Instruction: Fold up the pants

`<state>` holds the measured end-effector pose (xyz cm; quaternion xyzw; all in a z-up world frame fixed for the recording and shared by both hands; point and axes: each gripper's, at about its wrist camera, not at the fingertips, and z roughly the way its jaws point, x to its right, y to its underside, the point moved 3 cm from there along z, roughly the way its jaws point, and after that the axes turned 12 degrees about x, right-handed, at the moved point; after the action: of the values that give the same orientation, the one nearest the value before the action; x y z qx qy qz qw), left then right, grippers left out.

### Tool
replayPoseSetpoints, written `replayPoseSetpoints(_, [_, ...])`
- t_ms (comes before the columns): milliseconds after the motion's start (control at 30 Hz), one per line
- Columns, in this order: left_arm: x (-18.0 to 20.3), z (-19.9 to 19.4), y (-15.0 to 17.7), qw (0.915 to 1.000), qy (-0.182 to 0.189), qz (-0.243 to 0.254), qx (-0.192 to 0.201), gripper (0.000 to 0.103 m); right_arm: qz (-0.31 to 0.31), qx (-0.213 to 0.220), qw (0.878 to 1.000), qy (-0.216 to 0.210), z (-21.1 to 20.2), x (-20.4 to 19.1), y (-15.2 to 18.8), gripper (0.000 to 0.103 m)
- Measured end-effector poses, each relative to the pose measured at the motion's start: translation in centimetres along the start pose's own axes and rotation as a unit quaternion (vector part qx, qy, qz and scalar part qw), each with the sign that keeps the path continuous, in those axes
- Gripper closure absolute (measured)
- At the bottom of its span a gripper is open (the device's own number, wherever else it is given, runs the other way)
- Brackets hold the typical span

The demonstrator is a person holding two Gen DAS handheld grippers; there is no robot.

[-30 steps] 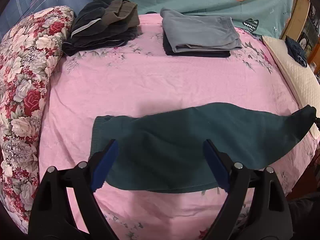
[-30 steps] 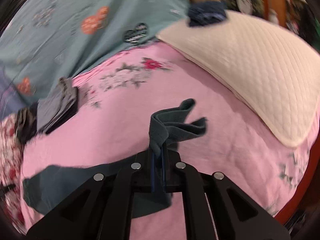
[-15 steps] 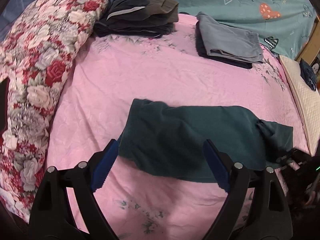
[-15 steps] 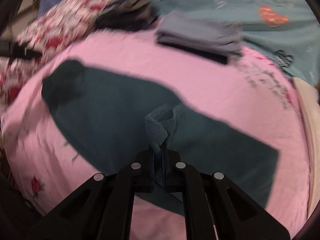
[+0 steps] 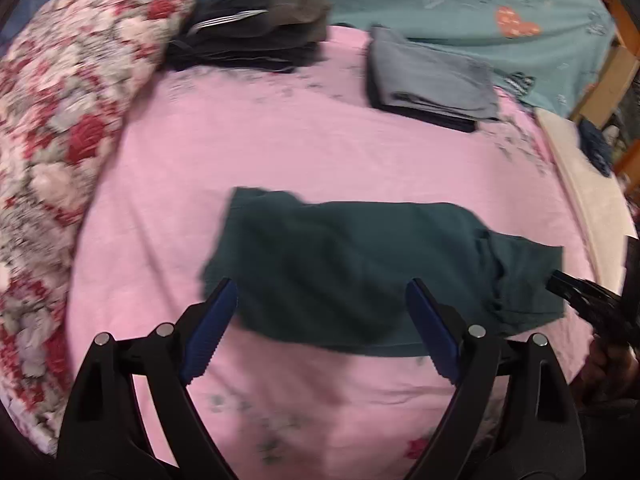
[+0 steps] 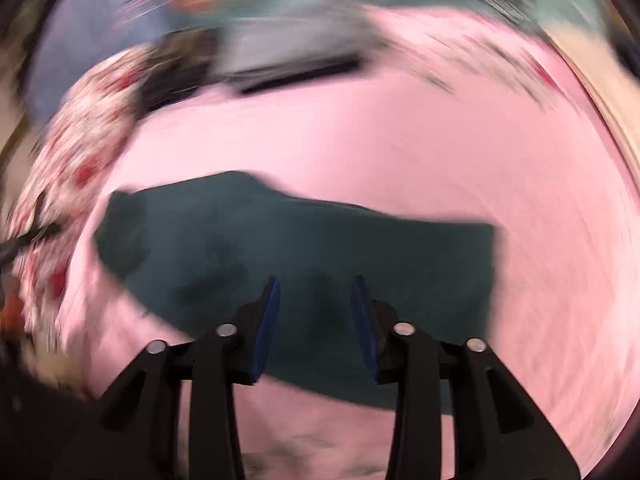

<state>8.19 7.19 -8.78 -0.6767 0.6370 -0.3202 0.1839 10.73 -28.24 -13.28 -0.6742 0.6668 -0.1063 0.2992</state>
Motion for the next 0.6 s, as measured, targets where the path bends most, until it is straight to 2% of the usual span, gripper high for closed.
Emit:
replayPoseSetpoints(33, [1.3,0.2,-0.1,0.9999,0.016,0.005,0.001,0.016,0.014,-0.024,0.999,0.021,0.9,2.0,0.7,0.069])
replayPoseSetpoints(67, [2.9,0.6,-0.2,0.9993,0.036,0.009,0.001,0.016,0.02,-0.018,1.0,0.004,0.5,2.9,0.8,0.069])
replayPoseSetpoints(133, [7.1,1.7,-0.4,0.9964,0.081,0.025,-0.002,0.016,0.007,-0.039,0.999,0.011,-0.4,2.8,0.1,0.069])
replayPoseSetpoints(167, [8.9,2.2,-0.4,0.9946,0.1,0.031,-0.002,0.016,0.003,-0.022,1.0,-0.01,-1.6,2.2,-1.0,0.069])
replayPoseSetpoints(233, [12.7,3.7,-0.3,0.9901,0.133,0.044,-0.005,0.016,0.021,0.003,0.997,-0.079,-2.7,1.2,-3.3,0.068])
replayPoseSetpoints(300, [15.8,5.4,0.2,0.9849,0.163,0.057,-0.013,0.016,0.07,0.003,0.986,-0.151,-1.5,0.6,-6.3,0.068])
replayPoseSetpoints(367, [17.6,8.2,1.5,0.9853,0.158,0.055,-0.035,0.017,0.114,-0.02,0.972,-0.204,1.4,0.1,-8.6,0.068])
replayPoseSetpoints(400, [18.2,9.9,2.8,0.9842,0.157,0.055,-0.061,0.018,0.123,-0.043,0.965,-0.227,3.7,-0.6,-9.6,0.068])
replayPoseSetpoints(467, [18.6,11.8,5.0,0.9842,0.138,0.06,-0.093,0.024,0.102,-0.08,0.959,-0.253,7.2,-2.1,-10.6,0.068])
replayPoseSetpoints(500, [18.5,12.0,5.8,0.985,0.13,0.064,-0.094,0.024,0.087,-0.1,0.956,-0.261,8.9,-3.0,-11.0,0.068])
replayPoseSetpoints(533, [18.8,11.6,6.4,0.9865,0.121,0.083,-0.073,0.024,0.067,-0.127,0.952,-0.27,10.7,-4.0,-10.8,0.068])
replayPoseSetpoints(600, [19.7,11.3,7.4,0.9855,0.097,0.126,-0.058,0.022,0.03,-0.162,0.946,-0.278,13.1,-5.3,-10.1,0.068])
